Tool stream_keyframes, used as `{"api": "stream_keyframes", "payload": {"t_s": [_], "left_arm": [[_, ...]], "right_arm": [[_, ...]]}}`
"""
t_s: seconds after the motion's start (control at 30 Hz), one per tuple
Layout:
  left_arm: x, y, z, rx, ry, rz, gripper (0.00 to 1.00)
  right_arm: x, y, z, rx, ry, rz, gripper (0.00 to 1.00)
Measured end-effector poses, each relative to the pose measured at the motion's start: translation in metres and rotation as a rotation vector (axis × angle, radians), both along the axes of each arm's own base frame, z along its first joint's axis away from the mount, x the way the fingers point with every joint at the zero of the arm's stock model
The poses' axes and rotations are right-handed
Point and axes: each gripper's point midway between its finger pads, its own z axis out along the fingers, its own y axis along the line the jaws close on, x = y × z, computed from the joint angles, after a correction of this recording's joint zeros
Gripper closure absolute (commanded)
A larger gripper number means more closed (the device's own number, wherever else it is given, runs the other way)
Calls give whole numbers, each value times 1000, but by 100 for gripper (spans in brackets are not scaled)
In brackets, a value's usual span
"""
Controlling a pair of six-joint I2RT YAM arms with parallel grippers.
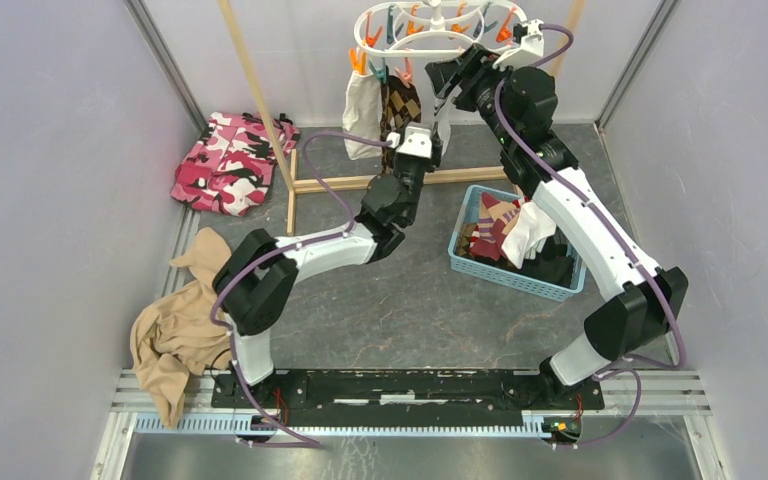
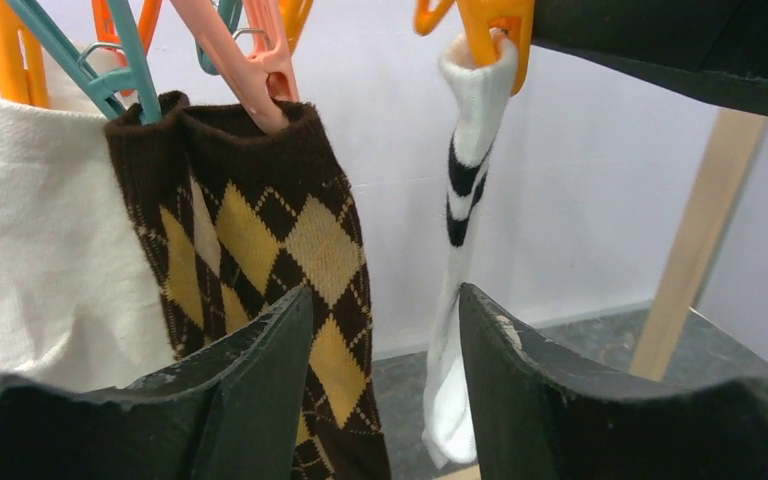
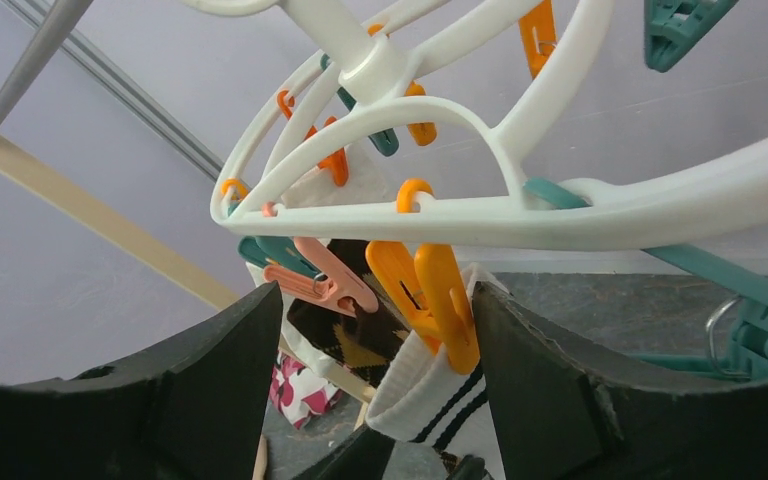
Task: Clip the socks to the hanger
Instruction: Clamp the sock onto the hanger, then pick up the sock from the bin.
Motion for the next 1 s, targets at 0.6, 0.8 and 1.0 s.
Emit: {"api": "stream_keyframes", "payload": {"t_s": [0.6, 0.8, 1.0], "left_arm": [[-94, 40, 35, -27, 15, -370, 35], [-105, 41, 24, -46, 67, -418, 35], [-115, 50, 35, -68, 57, -431, 34]], "right_arm": [[-45, -18, -6, -41, -60, 41, 2], [-46, -15, -17, 30, -47, 102, 2], [-48, -13, -12, 97, -69, 149, 2]]}}
